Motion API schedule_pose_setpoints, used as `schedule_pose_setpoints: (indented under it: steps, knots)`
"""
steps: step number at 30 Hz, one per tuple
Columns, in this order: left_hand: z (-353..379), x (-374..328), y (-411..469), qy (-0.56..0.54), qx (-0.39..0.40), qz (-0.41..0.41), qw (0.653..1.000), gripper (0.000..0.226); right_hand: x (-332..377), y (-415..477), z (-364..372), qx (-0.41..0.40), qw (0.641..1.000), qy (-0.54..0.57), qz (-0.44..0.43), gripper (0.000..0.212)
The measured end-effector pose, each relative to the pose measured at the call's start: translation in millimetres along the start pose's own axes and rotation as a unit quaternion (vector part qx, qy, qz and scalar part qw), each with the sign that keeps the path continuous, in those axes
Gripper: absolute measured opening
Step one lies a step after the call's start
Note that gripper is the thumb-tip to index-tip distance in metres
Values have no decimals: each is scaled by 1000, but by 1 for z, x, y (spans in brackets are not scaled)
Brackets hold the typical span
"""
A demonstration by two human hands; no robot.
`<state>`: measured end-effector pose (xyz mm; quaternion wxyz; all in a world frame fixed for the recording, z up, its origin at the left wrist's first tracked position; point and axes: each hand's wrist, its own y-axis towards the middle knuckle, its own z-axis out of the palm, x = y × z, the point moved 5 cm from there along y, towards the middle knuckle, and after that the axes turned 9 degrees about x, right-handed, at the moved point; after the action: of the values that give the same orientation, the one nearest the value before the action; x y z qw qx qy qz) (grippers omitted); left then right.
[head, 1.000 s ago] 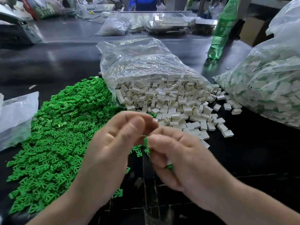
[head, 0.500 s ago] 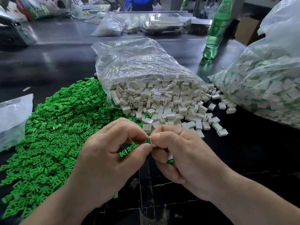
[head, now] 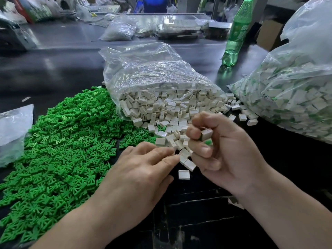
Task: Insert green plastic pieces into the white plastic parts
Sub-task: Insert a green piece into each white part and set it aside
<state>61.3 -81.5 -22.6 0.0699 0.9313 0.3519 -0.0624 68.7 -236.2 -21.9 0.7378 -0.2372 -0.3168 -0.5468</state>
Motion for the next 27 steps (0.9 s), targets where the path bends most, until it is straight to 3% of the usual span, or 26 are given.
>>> schedule_pose_setpoints:
  steps: [3,14,19,23,27]
  knots:
    - [0,1,1,20,1,3,1000,40,-4,-1,-4,-30,997,-65,25,10]
    - [0,7,2,25,-4,-47,999,30,-6,-2,-3,-48,989,-136,42,14]
    - [-14,7,-1,-36,-86,-49,994,20,-8,-3,-2,-53,973,-220,37,16]
    - [-28,12,-8,-122,-173,-80,974,18,-15,-6,2,-32,935,-345,70,17]
    - [-29,4,-12,-165,-174,-60,969,22,-23,-8,12,23,941,-322,104,18]
